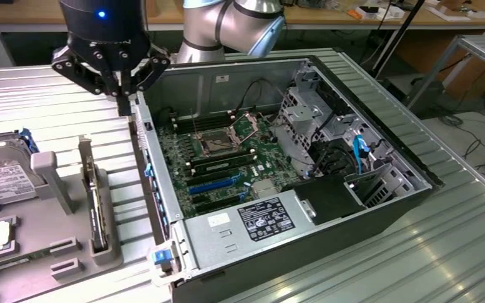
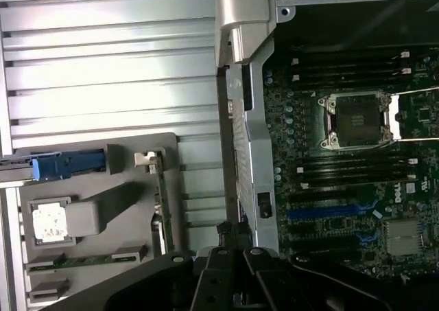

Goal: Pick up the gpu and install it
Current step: 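Reach for the gpu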

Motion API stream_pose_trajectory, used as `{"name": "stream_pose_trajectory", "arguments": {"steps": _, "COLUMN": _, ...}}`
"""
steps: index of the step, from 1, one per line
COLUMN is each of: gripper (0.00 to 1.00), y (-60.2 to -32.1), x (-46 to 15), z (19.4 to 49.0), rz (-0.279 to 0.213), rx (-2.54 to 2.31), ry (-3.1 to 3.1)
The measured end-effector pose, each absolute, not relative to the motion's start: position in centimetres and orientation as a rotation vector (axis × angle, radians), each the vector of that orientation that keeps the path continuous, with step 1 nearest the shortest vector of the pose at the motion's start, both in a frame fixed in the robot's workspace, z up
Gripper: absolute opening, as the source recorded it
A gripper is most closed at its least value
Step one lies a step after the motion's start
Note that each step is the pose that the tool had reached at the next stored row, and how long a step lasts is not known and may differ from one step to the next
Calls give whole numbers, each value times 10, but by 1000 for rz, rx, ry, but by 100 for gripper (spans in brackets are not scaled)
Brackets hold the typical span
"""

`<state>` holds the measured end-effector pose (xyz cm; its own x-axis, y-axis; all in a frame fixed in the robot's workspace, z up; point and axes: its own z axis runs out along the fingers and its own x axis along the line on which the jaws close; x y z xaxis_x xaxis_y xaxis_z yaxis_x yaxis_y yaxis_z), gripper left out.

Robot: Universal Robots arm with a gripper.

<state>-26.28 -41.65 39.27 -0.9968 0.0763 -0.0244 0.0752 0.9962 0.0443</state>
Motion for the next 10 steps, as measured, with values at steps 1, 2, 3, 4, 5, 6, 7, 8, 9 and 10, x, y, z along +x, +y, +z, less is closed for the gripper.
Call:
{"name": "stream_pose_trajectory", "arguments": {"steps": 1, "gripper": 11, "y": -418, "x": -266, "z": 393, "rz": 68, "rx": 118, "ry": 3112}}
{"name": "stream_pose_trajectory", "arguments": {"steps": 2, "gripper": 11, "y": -419, "x": -271, "z": 392, "rz": 68, "rx": 118, "ry": 3112}}
{"name": "stream_pose_trajectory", "arguments": {"steps": 3, "gripper": 11, "y": -421, "x": -276, "z": 393, "rz": 67, "rx": 118, "ry": 3113}}
{"name": "stream_pose_trajectory", "arguments": {"steps": 4, "gripper": 11, "y": -421, "x": -279, "z": 392, "rz": 68, "rx": 118, "ry": 3113}}
{"name": "stream_pose_trajectory", "arguments": {"steps": 5, "gripper": 11, "y": -424, "x": -288, "z": 392, "rz": 68, "rx": 118, "ry": 3113}}
{"name": "stream_pose_trajectory", "arguments": {"steps": 6, "gripper": 11, "y": -426, "x": -294, "z": 392, "rz": 68, "rx": 118, "ry": 3113}}
{"name": "stream_pose_trajectory", "arguments": {"steps": 7, "gripper": 11, "y": -428, "x": -301, "z": 392, "rz": 68, "rx": 118, "ry": 3112}}
{"name": "stream_pose_trajectory", "arguments": {"steps": 8, "gripper": 11, "y": -430, "x": -309, "z": 392, "rz": 68, "rx": 118, "ry": 3113}}
{"name": "stream_pose_trajectory", "arguments": {"steps": 9, "gripper": 11, "y": -431, "x": -312, "z": 392, "rz": 68, "rx": 118, "ry": 3113}}
{"name": "stream_pose_trajectory", "arguments": {"steps": 10, "gripper": 11, "y": -433, "x": -316, "z": 392, "rz": 68, "rx": 118, "ry": 3112}}
